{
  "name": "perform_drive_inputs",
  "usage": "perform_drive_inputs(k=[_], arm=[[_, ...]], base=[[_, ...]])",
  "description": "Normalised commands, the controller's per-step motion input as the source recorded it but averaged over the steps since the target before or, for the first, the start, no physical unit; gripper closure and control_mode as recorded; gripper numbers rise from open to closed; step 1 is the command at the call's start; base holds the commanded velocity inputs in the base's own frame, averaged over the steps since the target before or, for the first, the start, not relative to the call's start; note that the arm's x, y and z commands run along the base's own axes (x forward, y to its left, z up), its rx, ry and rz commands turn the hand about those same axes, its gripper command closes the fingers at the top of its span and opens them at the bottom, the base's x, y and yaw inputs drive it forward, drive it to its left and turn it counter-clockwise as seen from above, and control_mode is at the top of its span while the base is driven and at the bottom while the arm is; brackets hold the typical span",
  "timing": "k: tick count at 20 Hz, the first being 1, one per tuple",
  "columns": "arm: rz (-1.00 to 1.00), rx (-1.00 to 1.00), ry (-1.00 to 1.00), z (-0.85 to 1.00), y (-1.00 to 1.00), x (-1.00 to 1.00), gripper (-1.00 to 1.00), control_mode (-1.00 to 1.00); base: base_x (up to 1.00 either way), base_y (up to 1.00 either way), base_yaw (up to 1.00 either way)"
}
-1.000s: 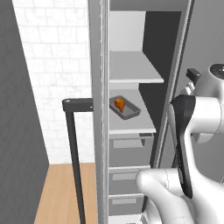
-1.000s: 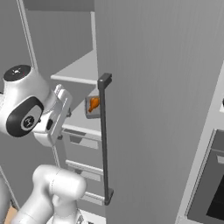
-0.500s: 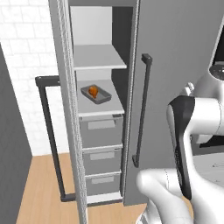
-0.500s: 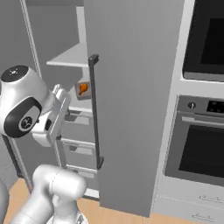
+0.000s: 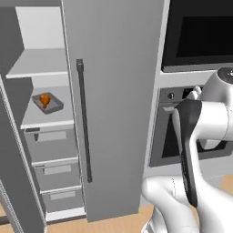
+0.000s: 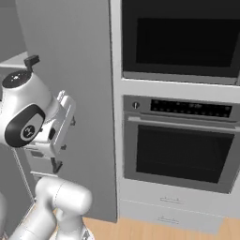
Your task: Take the meat container that has the chicken drumstick and place it on the second highest rack of the freezer. Then take the vegetable container that has the cucumber and corn and place it on the highest rack of the freezer.
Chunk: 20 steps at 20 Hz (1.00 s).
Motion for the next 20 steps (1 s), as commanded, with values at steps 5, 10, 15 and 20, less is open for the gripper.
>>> perform_drive_inputs(k=[5,10,15,20], arm=[[0.0,0.0,0.0,0.0,0.0,0.0,-1.0,1.0],[0.0,0.0,0.0,0.0,0.0,0.0,-1.0,1.0],[0.0,0.0,0.0,0.0,0.0,0.0,-1.0,1.0],[0.0,0.0,0.0,0.0,0.0,0.0,-1.0,1.0]], base=[[0.18,-1.0,-0.06],[0.18,-0.92,-0.06],[0.28,-0.9,-0.05],[0.45,-0.79,-0.01]])
